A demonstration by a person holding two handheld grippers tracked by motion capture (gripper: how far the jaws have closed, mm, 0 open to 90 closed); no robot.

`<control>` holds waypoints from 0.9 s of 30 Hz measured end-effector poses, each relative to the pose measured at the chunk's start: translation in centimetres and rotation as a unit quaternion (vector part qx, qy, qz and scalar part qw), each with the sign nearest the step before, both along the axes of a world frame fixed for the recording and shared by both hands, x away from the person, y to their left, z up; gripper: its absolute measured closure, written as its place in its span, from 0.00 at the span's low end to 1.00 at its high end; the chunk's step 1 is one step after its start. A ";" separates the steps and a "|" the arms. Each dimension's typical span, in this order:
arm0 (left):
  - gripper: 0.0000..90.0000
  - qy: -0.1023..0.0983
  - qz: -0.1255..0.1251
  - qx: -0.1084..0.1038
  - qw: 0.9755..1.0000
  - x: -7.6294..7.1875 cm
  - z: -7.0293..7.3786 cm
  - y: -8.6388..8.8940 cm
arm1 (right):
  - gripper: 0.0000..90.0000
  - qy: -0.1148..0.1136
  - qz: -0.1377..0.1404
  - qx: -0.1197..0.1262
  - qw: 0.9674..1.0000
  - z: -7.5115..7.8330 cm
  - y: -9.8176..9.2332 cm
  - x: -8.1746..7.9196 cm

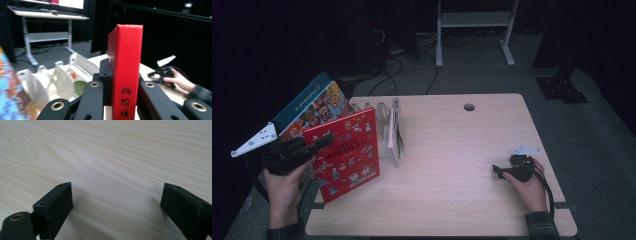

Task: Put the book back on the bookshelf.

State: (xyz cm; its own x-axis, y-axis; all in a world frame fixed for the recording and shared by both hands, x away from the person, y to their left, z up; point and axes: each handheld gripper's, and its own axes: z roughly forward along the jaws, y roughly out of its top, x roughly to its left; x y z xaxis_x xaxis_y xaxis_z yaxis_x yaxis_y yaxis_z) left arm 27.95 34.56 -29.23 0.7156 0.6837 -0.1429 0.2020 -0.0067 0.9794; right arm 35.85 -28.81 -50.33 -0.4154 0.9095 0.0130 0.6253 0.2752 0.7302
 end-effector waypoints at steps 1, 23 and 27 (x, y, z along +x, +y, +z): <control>0.88 -0.001 0.011 -0.001 1.000 0.1 0.0 0.1 | 0.11 0.000 0.000 0.000 1.000 0.0 0.0 0.0; 0.88 -0.010 0.132 0.039 0.990 8.1 -2.2 -2.5 | 0.11 0.000 0.000 0.000 1.000 0.0 0.0 0.1; 0.88 -0.015 0.140 0.029 0.990 9.7 -2.8 -2.7 | 0.11 0.000 0.000 0.000 1.000 0.0 0.0 0.2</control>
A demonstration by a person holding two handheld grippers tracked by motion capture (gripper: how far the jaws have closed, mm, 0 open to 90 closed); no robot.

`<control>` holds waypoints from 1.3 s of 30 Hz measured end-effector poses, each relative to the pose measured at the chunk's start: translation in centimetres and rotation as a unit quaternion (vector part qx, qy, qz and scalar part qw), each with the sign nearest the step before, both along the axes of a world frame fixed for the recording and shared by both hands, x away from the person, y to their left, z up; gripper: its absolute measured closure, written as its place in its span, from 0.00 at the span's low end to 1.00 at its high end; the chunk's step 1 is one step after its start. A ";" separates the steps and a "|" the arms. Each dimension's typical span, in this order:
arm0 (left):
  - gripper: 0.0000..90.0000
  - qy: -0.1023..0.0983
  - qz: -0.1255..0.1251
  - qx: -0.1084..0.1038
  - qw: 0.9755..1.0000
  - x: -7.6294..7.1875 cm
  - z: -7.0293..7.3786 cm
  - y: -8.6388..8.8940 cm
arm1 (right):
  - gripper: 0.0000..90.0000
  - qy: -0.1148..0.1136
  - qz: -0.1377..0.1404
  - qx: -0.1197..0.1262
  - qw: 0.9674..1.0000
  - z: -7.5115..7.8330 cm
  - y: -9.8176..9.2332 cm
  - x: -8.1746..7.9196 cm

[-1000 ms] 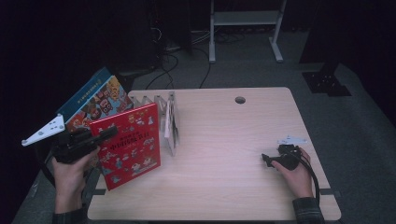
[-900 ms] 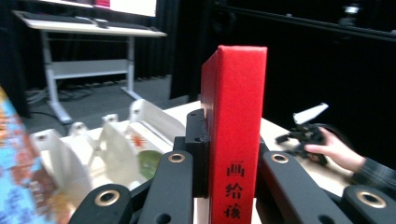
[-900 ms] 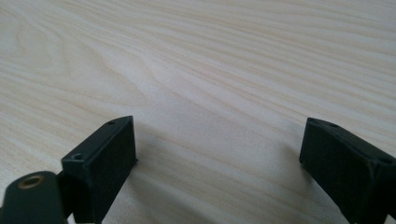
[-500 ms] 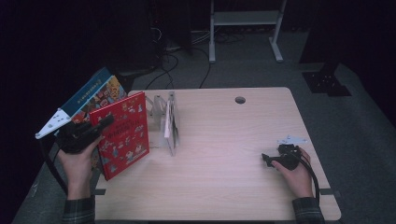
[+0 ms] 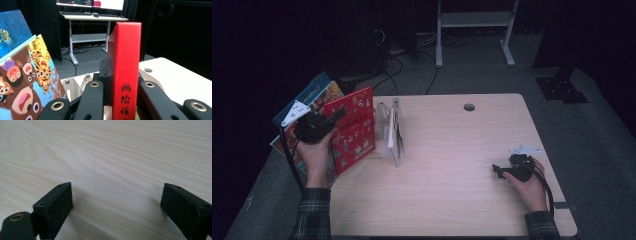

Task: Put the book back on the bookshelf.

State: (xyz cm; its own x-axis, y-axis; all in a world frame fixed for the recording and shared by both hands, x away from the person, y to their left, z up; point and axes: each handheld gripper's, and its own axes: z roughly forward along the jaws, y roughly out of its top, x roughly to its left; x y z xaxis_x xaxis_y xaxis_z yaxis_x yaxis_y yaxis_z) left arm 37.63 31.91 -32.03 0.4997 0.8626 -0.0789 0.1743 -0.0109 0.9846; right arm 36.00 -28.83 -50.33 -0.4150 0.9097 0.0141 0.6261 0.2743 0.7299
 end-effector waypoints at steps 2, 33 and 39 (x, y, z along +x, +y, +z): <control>0.88 -0.001 -0.002 -0.005 1.000 0.7 -0.3 -0.1 | 0.11 0.000 0.000 0.000 1.000 0.0 0.0 0.0; 0.88 0.014 0.019 0.050 0.998 1.8 -3.9 -0.3 | 0.11 0.000 0.002 0.000 1.000 0.0 0.1 0.2; 0.87 0.017 0.020 0.039 0.999 1.8 -4.1 -0.2 | 0.11 0.000 0.003 0.000 1.000 0.0 0.1 0.2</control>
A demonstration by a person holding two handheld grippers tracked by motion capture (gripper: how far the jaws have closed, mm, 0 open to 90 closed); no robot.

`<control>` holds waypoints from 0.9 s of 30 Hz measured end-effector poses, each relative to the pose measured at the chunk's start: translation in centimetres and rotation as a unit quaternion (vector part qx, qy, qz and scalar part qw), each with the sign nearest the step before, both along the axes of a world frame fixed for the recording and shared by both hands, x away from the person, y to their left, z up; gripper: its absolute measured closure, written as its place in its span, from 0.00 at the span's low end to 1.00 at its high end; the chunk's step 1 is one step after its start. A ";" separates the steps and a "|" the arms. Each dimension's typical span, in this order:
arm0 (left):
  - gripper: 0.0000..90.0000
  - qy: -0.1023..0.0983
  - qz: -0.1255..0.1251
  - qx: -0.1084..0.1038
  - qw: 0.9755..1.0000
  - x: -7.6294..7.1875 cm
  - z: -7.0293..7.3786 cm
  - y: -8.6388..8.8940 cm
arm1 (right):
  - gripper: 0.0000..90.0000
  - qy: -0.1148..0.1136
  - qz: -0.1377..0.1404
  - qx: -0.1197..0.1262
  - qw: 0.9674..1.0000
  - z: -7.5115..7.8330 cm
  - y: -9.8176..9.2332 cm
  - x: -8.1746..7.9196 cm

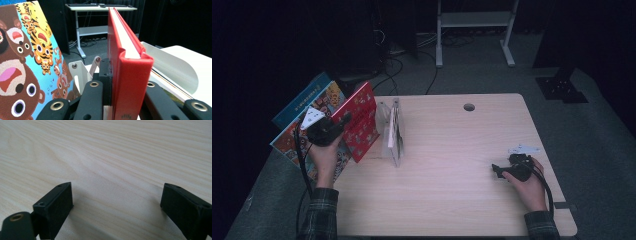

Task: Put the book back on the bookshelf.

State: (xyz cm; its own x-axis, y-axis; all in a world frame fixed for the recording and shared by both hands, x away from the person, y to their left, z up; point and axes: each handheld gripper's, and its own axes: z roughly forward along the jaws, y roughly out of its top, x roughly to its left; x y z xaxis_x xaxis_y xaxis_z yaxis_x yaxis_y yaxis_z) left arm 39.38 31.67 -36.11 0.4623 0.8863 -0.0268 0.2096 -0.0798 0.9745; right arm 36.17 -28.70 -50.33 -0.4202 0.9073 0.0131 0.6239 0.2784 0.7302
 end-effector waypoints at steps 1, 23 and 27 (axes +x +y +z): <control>0.87 0.003 0.000 -0.005 1.000 0.0 0.0 0.0 | 0.11 0.000 0.000 0.000 1.000 0.0 0.0 0.0; 0.16 0.045 -0.015 0.011 0.999 -2.1 0.9 0.4 | 0.11 0.000 0.000 0.000 1.000 0.0 0.0 0.0; 0.05 0.041 -0.007 0.019 0.999 -3.1 0.8 0.1 | 0.11 0.001 0.000 0.000 1.000 0.0 0.0 0.0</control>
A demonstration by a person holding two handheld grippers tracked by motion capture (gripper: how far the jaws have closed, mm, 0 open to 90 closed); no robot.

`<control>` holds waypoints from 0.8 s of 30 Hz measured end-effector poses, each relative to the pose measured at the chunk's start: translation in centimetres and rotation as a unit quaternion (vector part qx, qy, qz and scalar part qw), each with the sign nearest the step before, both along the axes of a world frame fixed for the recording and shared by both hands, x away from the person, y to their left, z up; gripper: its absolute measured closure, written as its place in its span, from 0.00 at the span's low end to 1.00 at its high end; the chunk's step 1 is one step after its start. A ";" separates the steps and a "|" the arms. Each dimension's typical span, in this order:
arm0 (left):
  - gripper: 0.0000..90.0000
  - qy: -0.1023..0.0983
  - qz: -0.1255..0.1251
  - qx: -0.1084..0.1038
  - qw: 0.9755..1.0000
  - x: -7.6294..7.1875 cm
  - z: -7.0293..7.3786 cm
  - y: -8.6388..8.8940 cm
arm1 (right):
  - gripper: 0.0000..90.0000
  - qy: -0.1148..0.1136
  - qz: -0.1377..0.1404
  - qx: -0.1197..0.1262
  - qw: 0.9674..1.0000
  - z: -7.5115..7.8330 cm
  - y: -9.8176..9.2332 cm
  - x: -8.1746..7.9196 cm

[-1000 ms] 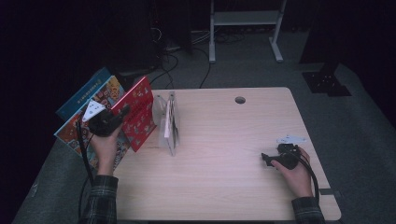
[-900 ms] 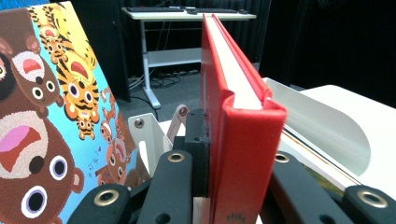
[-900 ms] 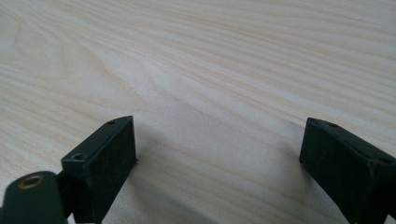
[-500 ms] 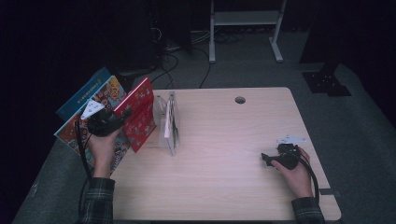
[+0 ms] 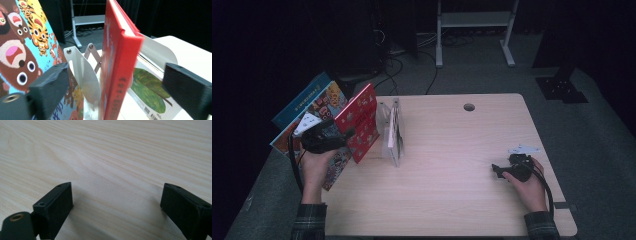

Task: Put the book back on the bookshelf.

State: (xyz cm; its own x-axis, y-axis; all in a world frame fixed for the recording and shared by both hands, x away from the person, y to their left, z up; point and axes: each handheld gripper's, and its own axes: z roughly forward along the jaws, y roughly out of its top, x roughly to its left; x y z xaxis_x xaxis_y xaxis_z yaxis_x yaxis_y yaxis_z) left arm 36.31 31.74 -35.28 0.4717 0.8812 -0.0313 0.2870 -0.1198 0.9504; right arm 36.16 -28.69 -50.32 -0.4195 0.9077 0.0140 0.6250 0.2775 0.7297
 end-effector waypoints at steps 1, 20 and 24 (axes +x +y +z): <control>0.03 0.001 0.000 -0.005 1.000 -0.3 -0.1 -0.1 | 0.11 0.000 0.000 0.000 1.000 0.0 0.0 0.0; 0.00 -0.011 0.000 -0.015 1.000 -7.0 -1.2 -1.2 | 0.11 0.000 0.000 0.000 1.000 0.0 0.0 0.0; 0.00 -0.014 0.001 -0.010 1.000 -8.1 -1.7 -1.4 | 0.11 0.000 0.000 0.000 1.000 0.0 0.0 0.0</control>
